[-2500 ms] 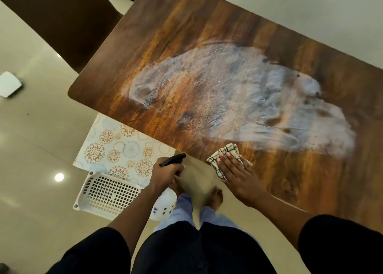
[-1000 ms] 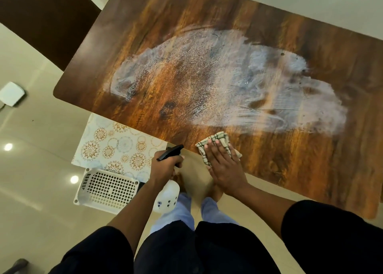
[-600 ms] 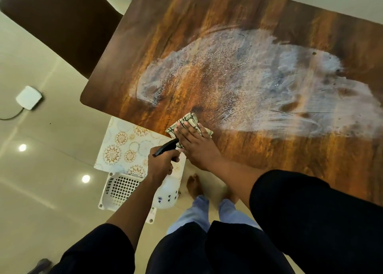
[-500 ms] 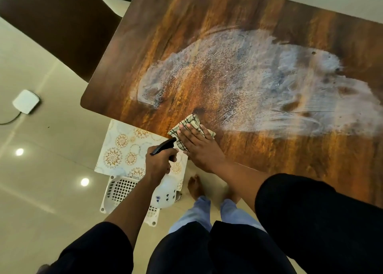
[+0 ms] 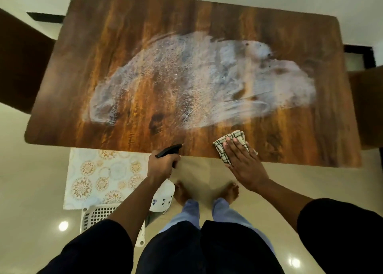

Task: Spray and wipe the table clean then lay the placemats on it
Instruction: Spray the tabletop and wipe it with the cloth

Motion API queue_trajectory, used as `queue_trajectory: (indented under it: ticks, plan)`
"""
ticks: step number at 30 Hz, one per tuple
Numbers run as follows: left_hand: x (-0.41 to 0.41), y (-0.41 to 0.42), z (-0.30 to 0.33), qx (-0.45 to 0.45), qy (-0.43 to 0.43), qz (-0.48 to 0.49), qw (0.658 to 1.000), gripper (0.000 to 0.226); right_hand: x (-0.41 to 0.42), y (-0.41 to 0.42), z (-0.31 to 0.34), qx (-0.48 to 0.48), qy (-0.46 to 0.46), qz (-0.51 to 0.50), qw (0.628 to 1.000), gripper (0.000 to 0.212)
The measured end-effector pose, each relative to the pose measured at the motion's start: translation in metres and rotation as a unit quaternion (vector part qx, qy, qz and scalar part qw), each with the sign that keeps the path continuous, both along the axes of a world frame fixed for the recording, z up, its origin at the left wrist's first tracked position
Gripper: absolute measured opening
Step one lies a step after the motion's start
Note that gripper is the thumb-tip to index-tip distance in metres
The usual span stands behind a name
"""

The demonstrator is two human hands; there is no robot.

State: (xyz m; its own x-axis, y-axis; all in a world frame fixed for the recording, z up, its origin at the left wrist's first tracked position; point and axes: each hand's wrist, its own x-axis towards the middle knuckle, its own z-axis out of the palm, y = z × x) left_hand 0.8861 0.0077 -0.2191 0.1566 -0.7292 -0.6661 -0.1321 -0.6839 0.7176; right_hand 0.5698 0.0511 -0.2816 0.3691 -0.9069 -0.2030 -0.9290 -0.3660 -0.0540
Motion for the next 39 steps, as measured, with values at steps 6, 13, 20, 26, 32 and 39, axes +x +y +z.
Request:
queue_trajectory:
  ticks: [6,13,20,26,32,39]
  plan:
    - [-0.063,0.005,0.003,-0.013,0.027,-0.069,0.997,0.02,-0.067,0.026,-0.001,0.008,-0.008,-0.086,0.996,0.068]
    - [-0.142,0.011,0.002,0.008,0.021,-0.151,0.988,0.017,-0.157,0.055,0.001,0.038,-0.043,-0.241,0.969,0.07]
    - [-0.202,0.021,-0.006,-0.001,0.025,-0.156,0.987,0.043,-0.165,0.057,-0.002,0.033,-0.109,-0.343,0.932,0.072]
    - [-0.236,0.019,-0.005,-0.045,0.027,-0.169,0.984,0.033,-0.113,0.049,-0.008,0.028,-0.094,-0.235,0.967,0.068]
    - [-0.269,0.002,0.002,-0.045,0.007,-0.194,0.98,0.014,-0.117,0.047,-0.013,0.012,-0.075,-0.154,0.985,0.065]
    - [-0.316,-0.001,-0.001,-0.025,0.022,-0.252,0.967,0.016,-0.203,0.077,-0.014,-0.02,-0.095,-0.277,0.956,0.063]
